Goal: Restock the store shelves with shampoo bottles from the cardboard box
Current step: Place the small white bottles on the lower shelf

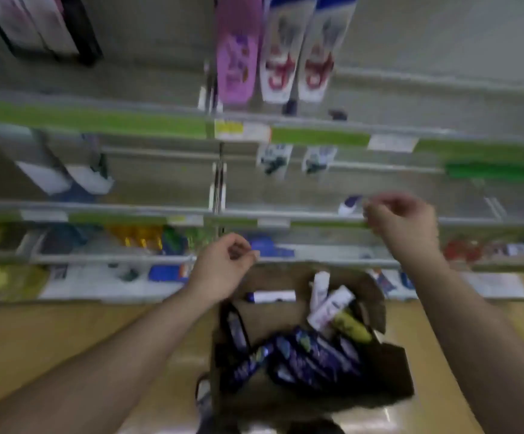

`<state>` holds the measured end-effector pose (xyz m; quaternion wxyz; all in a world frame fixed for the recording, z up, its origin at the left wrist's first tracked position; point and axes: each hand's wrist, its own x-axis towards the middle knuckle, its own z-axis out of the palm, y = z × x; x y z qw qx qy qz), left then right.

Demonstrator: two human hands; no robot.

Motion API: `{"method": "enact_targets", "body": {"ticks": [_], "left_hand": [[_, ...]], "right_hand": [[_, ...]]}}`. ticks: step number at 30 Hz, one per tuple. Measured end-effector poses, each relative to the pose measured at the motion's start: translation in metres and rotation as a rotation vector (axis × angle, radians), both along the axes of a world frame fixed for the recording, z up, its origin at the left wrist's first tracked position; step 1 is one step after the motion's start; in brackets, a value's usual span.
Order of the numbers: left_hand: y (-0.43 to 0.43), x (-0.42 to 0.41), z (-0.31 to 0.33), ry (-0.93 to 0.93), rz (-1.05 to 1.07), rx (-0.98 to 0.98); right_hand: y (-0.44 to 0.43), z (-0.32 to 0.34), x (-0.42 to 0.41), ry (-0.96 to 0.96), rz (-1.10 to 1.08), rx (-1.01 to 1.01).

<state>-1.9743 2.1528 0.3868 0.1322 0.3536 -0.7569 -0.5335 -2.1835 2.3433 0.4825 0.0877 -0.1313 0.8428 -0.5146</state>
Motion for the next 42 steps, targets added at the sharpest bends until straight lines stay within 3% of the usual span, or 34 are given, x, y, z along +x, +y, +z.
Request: {"method": "enact_targets", "body": {"ticks": [3, 9, 13, 20, 29, 34, 37, 42], "left_hand": [[0.016, 0.009, -0.038, -0.118, -0.036, 0.011], [0.048, 0.025, -0.099, -0.402, -0.106, 0.024], [0.071, 0.027, -0.131, -0.521, -0.075, 0.033], [0.122, -0.016, -0.177, -0.576, -0.049, 0.139], [0.137, -0.113, -0.226, -0.543, -0.084, 0.124], [0.130, -0.158, -0.257, -0.527, -0.079, 0.074], [0.131, -0.177, -0.278, -0.562, -0.144, 0.062], [0.140, -0.200, -0.304, -0.595, -0.190, 0.090]], "right_hand": [[0.054, -0.064, 0.032, -0.128, -0.060, 0.241], [0.130, -0.154, 0.041, -0.448, 0.020, 0.593], [0.155, -0.198, 0.024, -0.543, 0.023, 0.694], [0.160, -0.260, -0.016, -0.692, 0.096, 0.629], [0.121, -0.342, -0.053, -0.727, 0.202, 0.593], [0.100, -0.379, -0.064, -0.704, 0.011, 0.579], [0.096, -0.396, -0.069, -0.711, -0.114, 0.468], [0.097, -0.417, -0.074, -0.736, -0.162, 0.375]]}}
